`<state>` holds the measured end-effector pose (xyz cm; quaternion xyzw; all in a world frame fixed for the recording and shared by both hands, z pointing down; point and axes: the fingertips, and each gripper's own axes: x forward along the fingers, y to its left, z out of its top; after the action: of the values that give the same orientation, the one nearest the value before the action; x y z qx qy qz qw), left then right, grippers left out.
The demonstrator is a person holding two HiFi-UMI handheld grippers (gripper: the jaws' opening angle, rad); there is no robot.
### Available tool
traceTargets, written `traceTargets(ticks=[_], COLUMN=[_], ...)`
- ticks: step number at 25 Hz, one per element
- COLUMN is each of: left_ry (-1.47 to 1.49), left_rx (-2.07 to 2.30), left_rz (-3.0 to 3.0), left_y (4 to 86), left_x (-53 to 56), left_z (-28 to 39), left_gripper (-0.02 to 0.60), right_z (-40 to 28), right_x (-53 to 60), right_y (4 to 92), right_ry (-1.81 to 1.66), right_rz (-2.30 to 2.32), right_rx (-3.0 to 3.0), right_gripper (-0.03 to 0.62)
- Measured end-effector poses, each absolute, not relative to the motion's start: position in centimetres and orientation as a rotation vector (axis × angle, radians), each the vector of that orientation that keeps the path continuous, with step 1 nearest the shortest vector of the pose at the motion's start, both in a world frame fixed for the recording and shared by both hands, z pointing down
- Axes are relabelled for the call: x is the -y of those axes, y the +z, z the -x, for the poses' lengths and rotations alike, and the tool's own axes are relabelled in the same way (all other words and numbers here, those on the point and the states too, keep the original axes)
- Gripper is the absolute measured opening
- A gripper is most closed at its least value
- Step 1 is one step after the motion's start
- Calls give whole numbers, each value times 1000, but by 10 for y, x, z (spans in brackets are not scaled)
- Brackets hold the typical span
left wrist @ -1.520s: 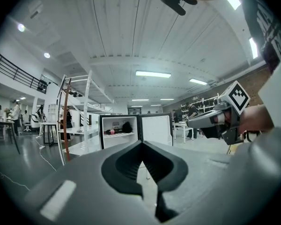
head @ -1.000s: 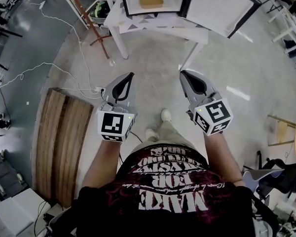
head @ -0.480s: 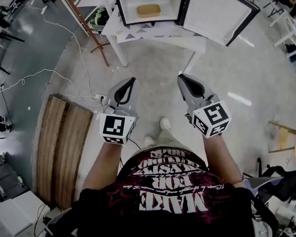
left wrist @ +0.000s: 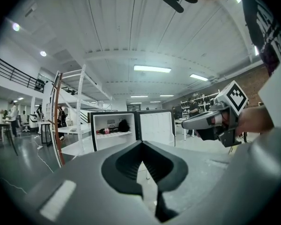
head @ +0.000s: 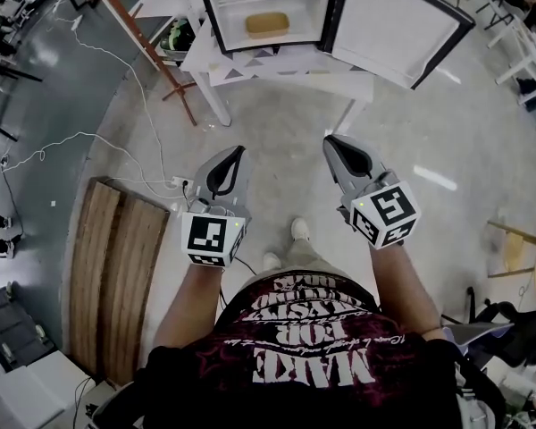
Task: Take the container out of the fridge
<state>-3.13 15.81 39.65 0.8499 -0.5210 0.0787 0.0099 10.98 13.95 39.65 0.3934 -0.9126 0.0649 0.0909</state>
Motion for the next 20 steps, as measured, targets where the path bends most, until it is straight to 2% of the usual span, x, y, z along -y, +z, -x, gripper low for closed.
traceTargets(ticks=[20], left_ry=[244], left_rx=[1670], left_rz=[-2618], left_y=[392], left_x=[-88], left_z=[48], left_gripper=[0], right_z=[-93], right_x=[-64], right_y=[389], right_ry=[185], right_rz=[-1118], right_rx=[2728], right_gripper=[14])
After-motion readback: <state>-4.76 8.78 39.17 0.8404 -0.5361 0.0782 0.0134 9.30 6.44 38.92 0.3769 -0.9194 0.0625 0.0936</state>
